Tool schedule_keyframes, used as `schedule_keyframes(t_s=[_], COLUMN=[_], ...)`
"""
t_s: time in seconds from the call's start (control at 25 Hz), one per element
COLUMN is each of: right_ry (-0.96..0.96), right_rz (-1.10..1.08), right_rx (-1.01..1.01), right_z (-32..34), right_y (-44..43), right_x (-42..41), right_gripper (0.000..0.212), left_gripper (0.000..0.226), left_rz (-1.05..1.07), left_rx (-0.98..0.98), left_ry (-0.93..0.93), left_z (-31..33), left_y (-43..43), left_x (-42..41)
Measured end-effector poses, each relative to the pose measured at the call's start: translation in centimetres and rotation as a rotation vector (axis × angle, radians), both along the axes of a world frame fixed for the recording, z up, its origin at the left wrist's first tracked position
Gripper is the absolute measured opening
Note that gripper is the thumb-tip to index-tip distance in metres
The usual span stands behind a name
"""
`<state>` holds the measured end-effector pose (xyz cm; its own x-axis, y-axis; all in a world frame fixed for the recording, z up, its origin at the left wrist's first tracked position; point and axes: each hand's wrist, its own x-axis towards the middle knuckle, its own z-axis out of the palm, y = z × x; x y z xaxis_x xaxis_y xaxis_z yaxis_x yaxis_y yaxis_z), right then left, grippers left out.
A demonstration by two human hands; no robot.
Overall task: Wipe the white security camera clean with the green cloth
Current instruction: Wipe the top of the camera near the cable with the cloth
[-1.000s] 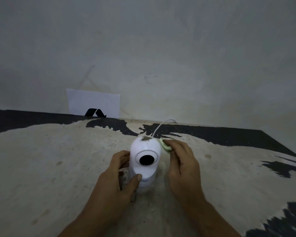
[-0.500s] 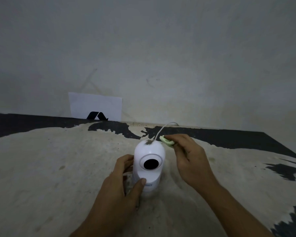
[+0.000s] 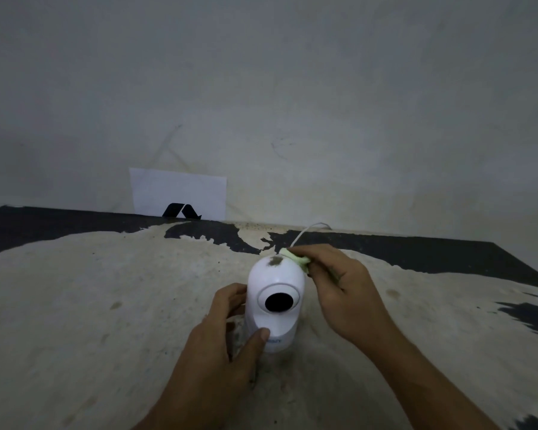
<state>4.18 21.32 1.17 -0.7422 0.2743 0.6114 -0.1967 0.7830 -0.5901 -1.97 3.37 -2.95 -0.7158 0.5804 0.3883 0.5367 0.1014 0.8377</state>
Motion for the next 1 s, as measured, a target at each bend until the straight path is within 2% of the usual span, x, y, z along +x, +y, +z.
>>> schedule_keyframes(t_s=[0.12,0.24,0.44,0.56,0.72,0.88,1.0], right_ry=[-0.051,-0.154,-0.091,-0.150,-0.091,-0.158,-0.118], right_rz=[0.062,0.001,0.056,-0.018,0.001,-0.042,-0.057], right_rx=[-0.064,-0.071,0.032,0.079,0.085,0.167,0.176], right_z=[0.6,0.5,1.8,1.6,2.0,1.8,2.1], right_y=[-0.2,0.0,-0.7,-0.2,-0.6,-0.5,-0.2], right_x=[-0.1,-0.4,-0.4,-0.4,-0.3,-0.4,-0.2], right_gripper=[0.039,0.041,0.041,0.043,0.043,0.046,0.046], left_gripper=[0.050,0.049,0.052,0.050,0.049,0.053,0.054], left_rz=[0.009,0.000,0.004,-0.006,0.007,0.012,0.015], left_rx=[-0.019,-0.010,-0.016,-0.007,-0.011,-0.027,-0.029], left_ry=[-0.003,-0.010,-0.016,0.004,0.001,0.000,-0.011], left_z=[0.1,0.1,0.1,0.1,0.2,0.2,0.3], left_y=[0.1,0.1,0.0,-0.1,-0.1,-0.1,-0.1], left_x=[0.1,0.1,0.1,0.2,0.3,0.3,0.4])
